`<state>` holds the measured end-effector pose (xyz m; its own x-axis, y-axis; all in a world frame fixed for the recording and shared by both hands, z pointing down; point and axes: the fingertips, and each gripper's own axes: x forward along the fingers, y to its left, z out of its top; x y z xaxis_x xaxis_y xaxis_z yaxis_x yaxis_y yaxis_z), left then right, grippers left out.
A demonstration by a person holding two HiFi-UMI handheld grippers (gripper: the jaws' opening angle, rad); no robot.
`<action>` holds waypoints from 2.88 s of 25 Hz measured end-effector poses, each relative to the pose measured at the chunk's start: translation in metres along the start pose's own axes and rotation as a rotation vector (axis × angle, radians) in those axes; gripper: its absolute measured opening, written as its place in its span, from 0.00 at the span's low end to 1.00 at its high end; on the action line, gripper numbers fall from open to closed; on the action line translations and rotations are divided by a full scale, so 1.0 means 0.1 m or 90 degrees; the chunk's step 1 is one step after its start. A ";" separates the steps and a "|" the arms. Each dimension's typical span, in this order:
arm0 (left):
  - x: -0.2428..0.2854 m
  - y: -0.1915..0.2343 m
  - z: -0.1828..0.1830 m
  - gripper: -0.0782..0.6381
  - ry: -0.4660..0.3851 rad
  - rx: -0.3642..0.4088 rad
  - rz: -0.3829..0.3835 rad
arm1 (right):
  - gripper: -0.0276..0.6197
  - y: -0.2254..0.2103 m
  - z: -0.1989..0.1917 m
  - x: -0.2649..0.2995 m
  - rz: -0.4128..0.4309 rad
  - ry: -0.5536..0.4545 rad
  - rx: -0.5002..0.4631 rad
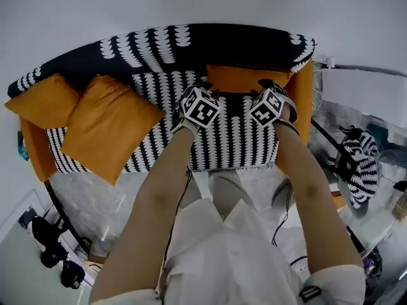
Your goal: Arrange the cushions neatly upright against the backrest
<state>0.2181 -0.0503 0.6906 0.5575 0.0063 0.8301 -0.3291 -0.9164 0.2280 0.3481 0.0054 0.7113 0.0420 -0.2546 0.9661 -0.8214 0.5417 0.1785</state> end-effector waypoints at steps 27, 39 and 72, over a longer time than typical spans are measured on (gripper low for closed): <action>-3.46 2.50 -4.90 0.39 0.201 -0.153 0.242 | 0.44 3.52 4.54 0.39 0.217 -0.130 -0.536; -3.03 3.21 -5.30 0.57 0.271 -0.085 0.275 | 0.55 3.92 5.06 1.28 0.204 -0.105 -0.685; -3.04 2.24 -2.40 0.15 0.214 0.247 0.222 | 0.07 1.94 3.05 -0.70 -0.032 -0.117 -0.338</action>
<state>-0.2074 -0.1612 0.6113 0.1759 -0.2517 0.9517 -0.1127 -0.9655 -0.2346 0.0122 -0.1158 0.6216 -0.0650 -0.3997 0.9143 -0.4198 0.8422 0.3384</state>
